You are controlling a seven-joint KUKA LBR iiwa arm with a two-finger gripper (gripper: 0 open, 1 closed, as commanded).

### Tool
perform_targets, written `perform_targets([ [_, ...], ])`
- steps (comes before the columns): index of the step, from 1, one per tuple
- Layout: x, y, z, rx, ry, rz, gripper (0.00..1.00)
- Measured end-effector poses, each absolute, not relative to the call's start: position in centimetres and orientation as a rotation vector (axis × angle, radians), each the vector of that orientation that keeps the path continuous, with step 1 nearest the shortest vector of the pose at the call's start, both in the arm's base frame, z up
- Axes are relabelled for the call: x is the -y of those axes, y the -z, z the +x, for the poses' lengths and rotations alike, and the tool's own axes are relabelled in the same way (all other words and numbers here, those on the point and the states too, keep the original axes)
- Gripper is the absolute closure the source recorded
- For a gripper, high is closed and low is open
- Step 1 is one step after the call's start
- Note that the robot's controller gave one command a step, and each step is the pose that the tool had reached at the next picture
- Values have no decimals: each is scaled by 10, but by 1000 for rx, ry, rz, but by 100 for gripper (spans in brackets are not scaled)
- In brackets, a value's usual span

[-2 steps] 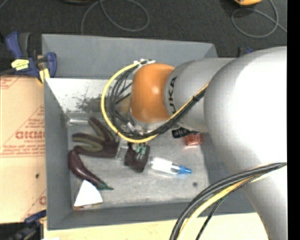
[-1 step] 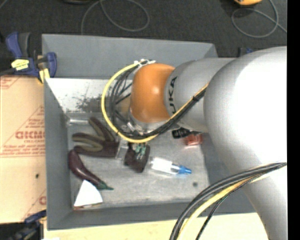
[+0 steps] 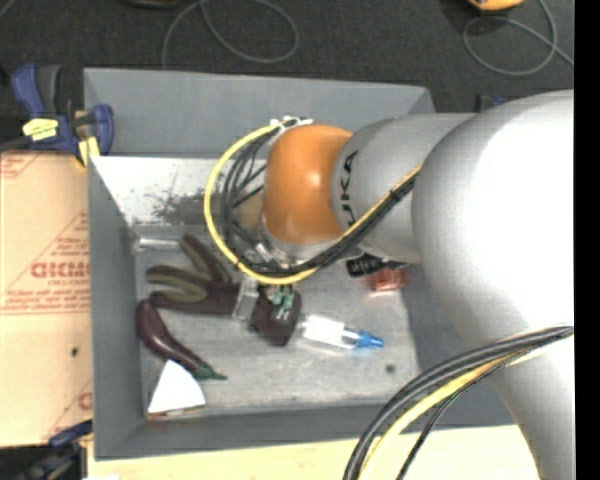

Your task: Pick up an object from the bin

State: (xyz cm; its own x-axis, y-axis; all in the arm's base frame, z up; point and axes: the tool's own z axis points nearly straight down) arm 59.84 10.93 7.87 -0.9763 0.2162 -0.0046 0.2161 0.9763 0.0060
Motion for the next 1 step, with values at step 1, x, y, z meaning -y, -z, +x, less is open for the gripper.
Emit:
perform_targets([
  [1, -109, -101, 597, -3123, -6, 340, 100],
])
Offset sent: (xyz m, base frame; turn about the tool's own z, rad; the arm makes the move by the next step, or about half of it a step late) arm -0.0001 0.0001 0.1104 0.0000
